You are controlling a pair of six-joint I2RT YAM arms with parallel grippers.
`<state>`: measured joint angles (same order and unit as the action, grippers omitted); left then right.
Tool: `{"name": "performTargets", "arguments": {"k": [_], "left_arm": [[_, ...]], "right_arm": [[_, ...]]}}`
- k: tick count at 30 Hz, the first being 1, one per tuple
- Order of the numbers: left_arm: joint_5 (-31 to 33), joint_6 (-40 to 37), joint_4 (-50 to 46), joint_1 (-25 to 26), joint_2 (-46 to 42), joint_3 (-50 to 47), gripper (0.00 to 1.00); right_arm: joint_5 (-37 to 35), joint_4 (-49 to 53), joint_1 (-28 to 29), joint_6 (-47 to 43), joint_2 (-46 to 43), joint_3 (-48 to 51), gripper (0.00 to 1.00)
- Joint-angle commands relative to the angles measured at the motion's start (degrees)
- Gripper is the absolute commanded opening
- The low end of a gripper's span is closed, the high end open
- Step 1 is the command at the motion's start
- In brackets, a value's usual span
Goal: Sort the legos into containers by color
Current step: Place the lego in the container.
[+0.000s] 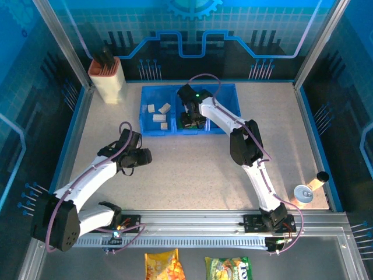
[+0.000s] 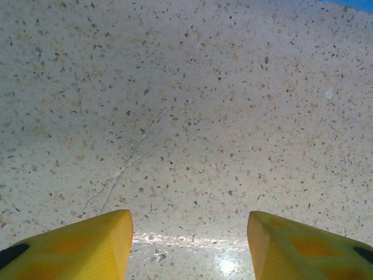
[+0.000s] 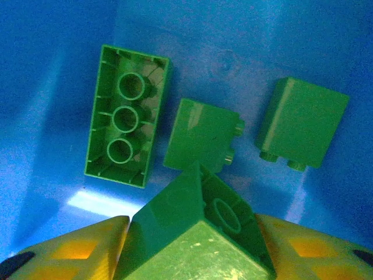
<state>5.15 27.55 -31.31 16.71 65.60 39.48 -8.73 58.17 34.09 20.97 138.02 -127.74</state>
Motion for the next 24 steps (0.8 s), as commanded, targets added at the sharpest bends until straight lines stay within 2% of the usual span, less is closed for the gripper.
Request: {"name": "performTargets", "arguments": {"k": [1, 7, 14, 19, 24], "left_arm": [[-0.05, 0.97, 0.55, -0.45, -0.15, -1.12, 0.57], [3.37, 0.98, 0.81, -0.49, 0.19, -1.63, 0.66], [7.04, 0.22, 1.90, -1.98, 0.39, -0.04, 0.79], [11.26, -1.41, 2.65, -3.45, 1.83, 1.38, 0.89], [14.24, -3.11, 4.24, -6.00, 3.33, 2.30, 0.99]], "right_arm": [[-1.14, 2.71, -0.48, -0.97, -1.02, -1.98, 0.57], [-2.88, 4.65, -0.48, -2.05, -4.46, -1.81, 0.65], [-5.98, 6.30, -0.88, -4.29, -12.75, 0.96, 0.74], [-7.72, 4.03, -2.95, -5.18, -20.80, 9.17, 0.80], [-7.49, -1.54, -8.01, -5.59, -31.33, 22.75, 0.86]]}}
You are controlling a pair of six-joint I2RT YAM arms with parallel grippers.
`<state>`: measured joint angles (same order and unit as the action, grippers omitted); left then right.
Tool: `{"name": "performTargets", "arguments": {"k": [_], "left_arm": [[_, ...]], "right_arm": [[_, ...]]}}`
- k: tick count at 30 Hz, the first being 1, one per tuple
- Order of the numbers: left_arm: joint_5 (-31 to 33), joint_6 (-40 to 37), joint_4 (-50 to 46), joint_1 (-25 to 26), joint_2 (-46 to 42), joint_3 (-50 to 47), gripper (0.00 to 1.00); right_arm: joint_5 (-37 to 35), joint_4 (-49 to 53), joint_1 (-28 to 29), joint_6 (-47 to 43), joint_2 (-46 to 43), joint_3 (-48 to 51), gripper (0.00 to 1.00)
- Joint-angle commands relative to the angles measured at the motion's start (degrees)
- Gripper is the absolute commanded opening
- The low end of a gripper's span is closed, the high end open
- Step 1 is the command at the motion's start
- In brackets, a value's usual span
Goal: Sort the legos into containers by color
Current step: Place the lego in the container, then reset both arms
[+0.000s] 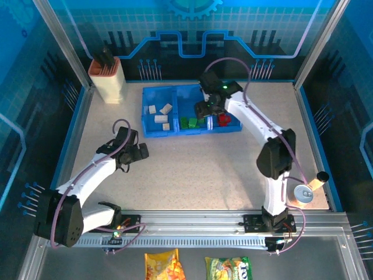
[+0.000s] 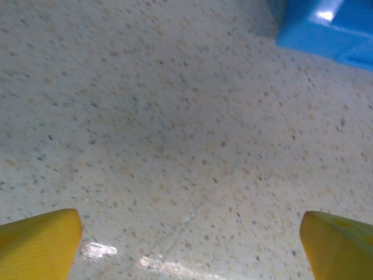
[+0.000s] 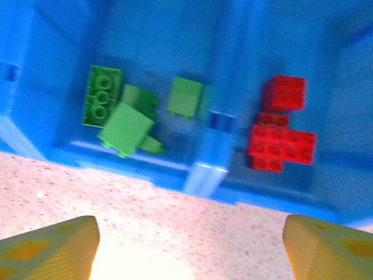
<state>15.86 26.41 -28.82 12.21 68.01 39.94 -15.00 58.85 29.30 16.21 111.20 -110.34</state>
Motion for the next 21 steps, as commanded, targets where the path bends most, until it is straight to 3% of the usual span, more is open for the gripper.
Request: {"name": "performTargets", "arguments": {"k": [1, 4, 10, 16, 21], "left_arm": [[3.94, -2.40, 2.08, -1.94, 1.43, 2.25, 0.99], [5.59, -3.41, 3.24, -3.04, 3.31, 3.61, 0.99], [7.87, -5.06, 10.56, -5.18, 4.51, 2.09, 0.99], [13.20, -5.27, 16.69, -7.94, 5.32, 0.92, 0.99], [14.97, -9.91, 27.66, -9.66, 6.33, -2.76, 0.99]], "right_arm": [[-0.90, -3.87, -4.67, -0.67, -7.01, 8.67, 0.88], [2.03, -8.65, -10.15, 0.38, -13.53, 18.45, 0.98], [8.21, -20.11, -22.37, 2.51, -23.40, 36.10, 1.00], [-3.59, -30.93, -25.01, 2.16, -25.13, 46.97, 0.99], [-6.55, -50.30, -24.87, -0.38, -26.75, 59.18, 0.99]]}}
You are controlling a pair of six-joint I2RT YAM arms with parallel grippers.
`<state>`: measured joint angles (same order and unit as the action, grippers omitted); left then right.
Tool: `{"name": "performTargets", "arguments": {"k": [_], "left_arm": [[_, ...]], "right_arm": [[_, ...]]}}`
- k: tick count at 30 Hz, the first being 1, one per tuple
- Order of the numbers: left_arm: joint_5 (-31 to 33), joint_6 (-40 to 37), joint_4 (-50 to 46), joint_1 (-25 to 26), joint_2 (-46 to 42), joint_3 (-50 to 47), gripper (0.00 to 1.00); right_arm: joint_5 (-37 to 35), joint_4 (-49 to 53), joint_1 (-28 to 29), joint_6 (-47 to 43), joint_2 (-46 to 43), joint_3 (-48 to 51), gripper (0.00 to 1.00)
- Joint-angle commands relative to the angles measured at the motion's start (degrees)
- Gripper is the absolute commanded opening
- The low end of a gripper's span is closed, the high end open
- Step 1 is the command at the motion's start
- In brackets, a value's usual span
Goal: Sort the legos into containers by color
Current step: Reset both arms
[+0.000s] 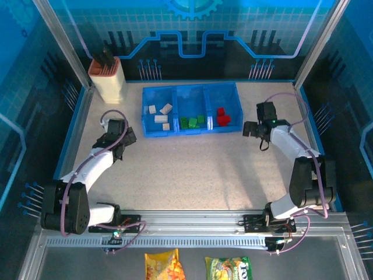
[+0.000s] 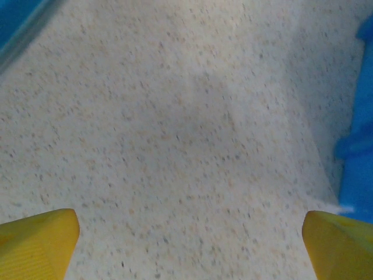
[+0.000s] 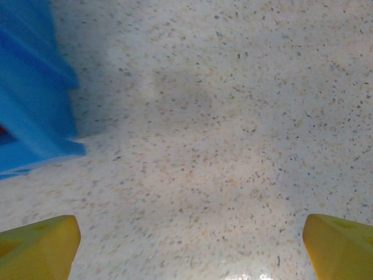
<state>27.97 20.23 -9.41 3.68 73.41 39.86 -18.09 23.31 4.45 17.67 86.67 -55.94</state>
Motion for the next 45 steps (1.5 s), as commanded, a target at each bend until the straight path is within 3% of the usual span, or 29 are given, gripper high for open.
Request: {"name": "performTargets", "arguments": {"k": [1, 4, 8, 9, 13, 18, 20, 24, 42, 45], "left_arm": [[1.86, -5.88, 12.00, -1.39, 1.15, -4.28, 0.99], [-0.75, -11.11, 24.52, -1.40, 1.97, -9.52, 0.99], [-3.77, -14.45, 35.52, -1.53, 3.31, -13.41, 0.99], [-5.40, -15.39, 38.31, -1.57, 3.64, -14.09, 0.99], [-11.85, -17.34, 51.40, -1.66, 5.42, -17.51, 0.99], [-13.61, -17.74, 62.57, -2.37, 12.39, -19.58, 0.99], [-15.97, -19.23, 68.30, -2.45, 16.07, -20.41, 0.99], [-19.12, -19.88, 62.83, -2.46, 15.46, -18.18, 0.99], [-19.97, -20.34, 62.76, -2.39, 15.58, -18.06, 0.99], [-19.97, -20.36, 62.76, -2.36, 15.55, -18.08, 0.99]], "right_arm": [[-3.50, -20.56, 0.13, -3.48, -2.34, 8.43, 0.99], [-3.48, -36.89, 0.91, -8.54, -1.27, 16.14, 0.99], [-5.81, -46.91, 2.80, -13.66, 0.18, 19.62, 0.99], [-5.97, -53.45, 3.30, -15.38, 0.10, 22.08, 1.00], [-0.15, -63.56, 3.17, -17.82, -0.44, 27.95, 1.00], [7.72, -79.65, 0.83, -18.11, 2.13, 35.22, 1.00], [8.38, -76.26, 1.00, -18.34, 0.97, 34.81, 1.00], [6.46, -75.34, 0.73, -17.34, 1.53, 33.67, 1.00], [6.44, -75.08, 0.75, -17.32, 1.48, 33.61, 1.00], [9.11, -74.50, 0.73, -18.24, 1.58, 33.27, 1.00]]}}
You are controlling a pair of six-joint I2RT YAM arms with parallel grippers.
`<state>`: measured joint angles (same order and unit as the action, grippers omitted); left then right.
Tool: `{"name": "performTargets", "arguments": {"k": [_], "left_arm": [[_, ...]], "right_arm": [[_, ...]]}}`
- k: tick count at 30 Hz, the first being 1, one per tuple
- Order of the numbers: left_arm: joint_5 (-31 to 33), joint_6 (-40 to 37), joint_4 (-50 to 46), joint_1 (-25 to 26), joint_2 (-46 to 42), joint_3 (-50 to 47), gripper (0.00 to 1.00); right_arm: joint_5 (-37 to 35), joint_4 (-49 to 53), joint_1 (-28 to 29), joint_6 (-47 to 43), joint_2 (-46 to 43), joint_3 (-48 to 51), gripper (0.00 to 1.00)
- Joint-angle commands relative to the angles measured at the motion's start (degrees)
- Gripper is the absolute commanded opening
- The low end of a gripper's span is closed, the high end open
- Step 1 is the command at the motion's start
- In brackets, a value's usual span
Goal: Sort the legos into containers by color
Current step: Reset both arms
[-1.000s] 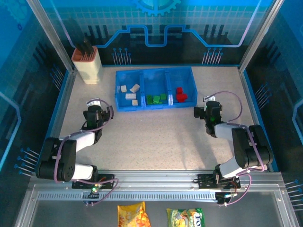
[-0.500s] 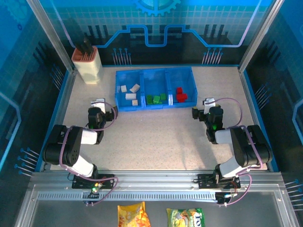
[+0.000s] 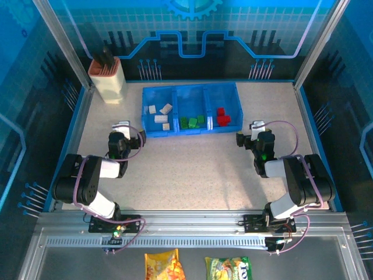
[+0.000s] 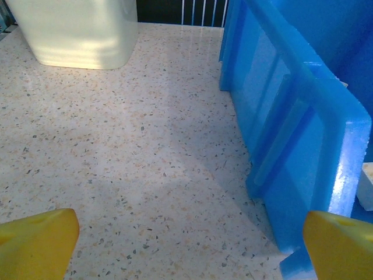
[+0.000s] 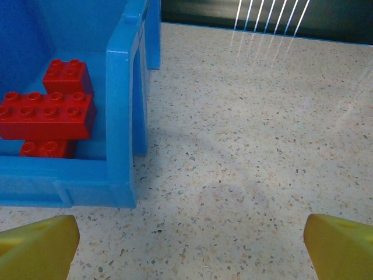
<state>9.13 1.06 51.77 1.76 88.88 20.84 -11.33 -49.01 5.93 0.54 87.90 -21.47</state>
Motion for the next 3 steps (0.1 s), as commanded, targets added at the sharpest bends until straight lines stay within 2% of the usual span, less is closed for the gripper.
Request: {"name": "performTargets", "arguments": {"k": [1, 3], "left_arm": [[-1.17, -1.19, 1.58, -0.44, 0.07, 0.98, 0.99], [-1.08, -1.22, 1.58, -0.44, 0.08, 0.96, 0.99]], "right_arm": [[3.40, -1.31, -1.43, -0.71, 0.17, -1.46, 1.00], [3.18, -2.11, -1.38, -0.84, 0.27, -1.14, 1.00]]}}
